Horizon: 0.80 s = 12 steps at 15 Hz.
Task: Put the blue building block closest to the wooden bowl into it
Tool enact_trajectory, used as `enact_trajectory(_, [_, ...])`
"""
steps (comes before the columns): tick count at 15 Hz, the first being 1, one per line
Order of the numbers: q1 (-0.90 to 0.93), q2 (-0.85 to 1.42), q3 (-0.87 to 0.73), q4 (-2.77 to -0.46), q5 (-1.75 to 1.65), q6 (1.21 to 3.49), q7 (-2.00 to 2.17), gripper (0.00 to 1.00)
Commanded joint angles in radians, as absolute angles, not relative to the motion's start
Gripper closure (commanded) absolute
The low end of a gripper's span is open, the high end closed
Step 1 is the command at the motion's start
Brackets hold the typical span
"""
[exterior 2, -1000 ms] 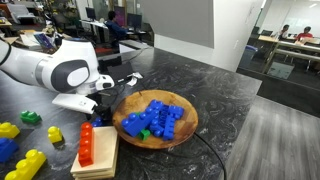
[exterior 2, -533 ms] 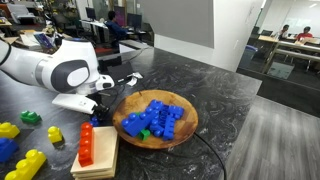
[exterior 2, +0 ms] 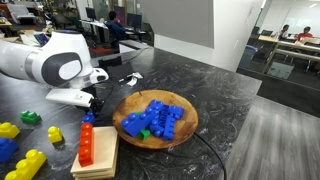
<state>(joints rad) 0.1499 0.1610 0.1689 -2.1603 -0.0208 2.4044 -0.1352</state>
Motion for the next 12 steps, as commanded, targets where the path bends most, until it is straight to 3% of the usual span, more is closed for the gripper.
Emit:
enact_trajectory(1, [0.152, 0.103, 0.185, -2.188, -0.009, 2.419, -0.203, 0.90])
enact_trajectory(12, [0.137, 0.000, 0.133, -2.198, -0.143, 2.599, -0.056, 0.90])
